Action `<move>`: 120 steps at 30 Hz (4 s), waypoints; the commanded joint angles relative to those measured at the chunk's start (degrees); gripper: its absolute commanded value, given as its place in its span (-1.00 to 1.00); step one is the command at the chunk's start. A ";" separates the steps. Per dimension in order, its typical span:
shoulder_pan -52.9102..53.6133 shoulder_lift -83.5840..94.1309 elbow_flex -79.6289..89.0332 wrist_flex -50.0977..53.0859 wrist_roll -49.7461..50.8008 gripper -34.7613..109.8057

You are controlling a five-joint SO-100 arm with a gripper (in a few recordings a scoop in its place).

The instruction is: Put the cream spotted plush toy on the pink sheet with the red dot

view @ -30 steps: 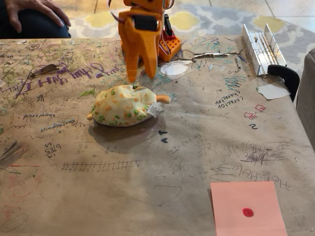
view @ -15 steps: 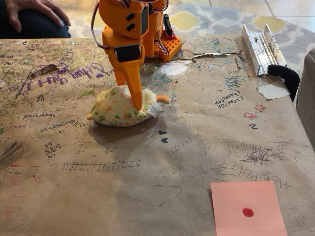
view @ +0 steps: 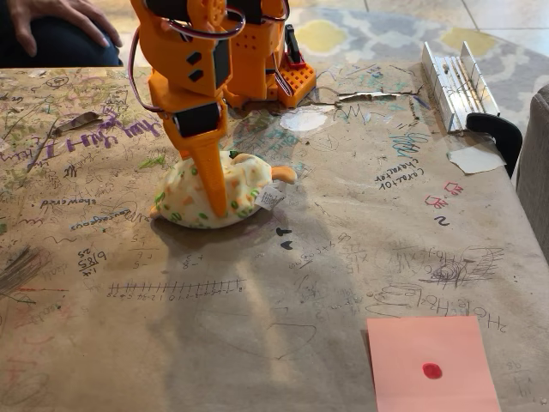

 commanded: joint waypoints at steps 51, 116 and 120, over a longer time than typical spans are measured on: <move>-40.69 78.93 -18.02 2.02 38.41 -0.52; -35.86 72.51 34.63 -5.98 29.18 0.03; -35.60 89.12 37.09 6.59 33.84 0.05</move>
